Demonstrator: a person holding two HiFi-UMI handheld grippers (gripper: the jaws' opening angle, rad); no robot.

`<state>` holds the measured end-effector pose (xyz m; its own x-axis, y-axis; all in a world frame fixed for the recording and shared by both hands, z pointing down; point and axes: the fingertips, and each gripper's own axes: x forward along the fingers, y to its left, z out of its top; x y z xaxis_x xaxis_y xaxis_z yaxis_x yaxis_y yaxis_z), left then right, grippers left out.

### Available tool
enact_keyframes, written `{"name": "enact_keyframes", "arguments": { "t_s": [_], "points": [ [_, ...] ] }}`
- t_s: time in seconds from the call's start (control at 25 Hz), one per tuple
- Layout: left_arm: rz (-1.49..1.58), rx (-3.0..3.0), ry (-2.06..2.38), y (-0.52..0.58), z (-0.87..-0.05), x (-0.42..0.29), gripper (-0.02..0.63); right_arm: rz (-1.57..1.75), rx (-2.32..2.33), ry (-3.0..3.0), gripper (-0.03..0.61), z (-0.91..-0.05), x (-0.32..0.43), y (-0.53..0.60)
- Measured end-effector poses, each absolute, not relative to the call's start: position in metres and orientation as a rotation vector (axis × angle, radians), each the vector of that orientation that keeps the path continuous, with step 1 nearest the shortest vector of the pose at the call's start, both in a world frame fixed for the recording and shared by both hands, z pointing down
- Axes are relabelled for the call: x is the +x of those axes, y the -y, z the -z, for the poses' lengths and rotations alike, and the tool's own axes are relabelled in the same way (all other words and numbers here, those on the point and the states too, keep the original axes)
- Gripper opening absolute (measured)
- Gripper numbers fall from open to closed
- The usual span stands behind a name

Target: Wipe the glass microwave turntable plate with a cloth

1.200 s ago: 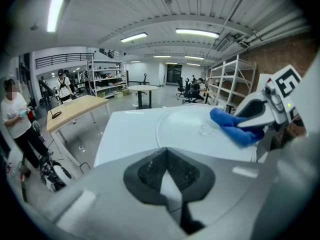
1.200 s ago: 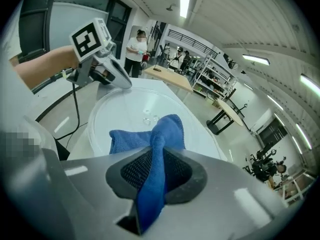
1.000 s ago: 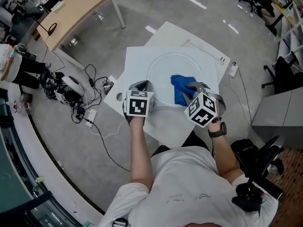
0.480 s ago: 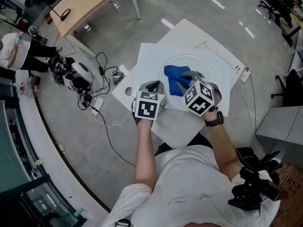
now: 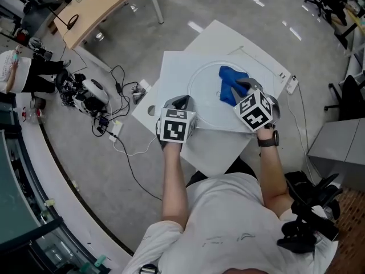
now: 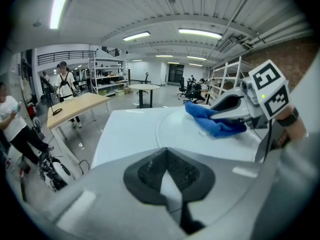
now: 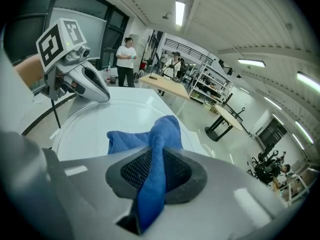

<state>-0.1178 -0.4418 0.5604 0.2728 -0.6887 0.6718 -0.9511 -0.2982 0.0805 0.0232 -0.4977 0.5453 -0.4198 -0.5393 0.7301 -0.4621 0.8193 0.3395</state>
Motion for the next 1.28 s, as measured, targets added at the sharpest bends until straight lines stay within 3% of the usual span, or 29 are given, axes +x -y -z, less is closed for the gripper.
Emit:
{"name": "enact_keyframes", "arguments": {
  "t_s": [0.48, 0.84, 1.28],
  "points": [
    [-0.759, 2.136, 1.438, 0.446, -0.563, -0.108, 0.000, 0.110, 0.854, 2.012, 0.052, -0.551, 0.024, 0.447],
    [-0.749, 2.200, 1.394, 0.458, -0.563, -0.107, 0.000, -0.027, 1.048, 2.203, 0.061, -0.534, -0.012, 0.475],
    [-0.248, 2.366, 1.630, 0.416, -0.465, -0.109, 0.002, -0.173, 1.437, 2.655, 0.061, -0.449, 0.062, 0.397]
  ]
}}
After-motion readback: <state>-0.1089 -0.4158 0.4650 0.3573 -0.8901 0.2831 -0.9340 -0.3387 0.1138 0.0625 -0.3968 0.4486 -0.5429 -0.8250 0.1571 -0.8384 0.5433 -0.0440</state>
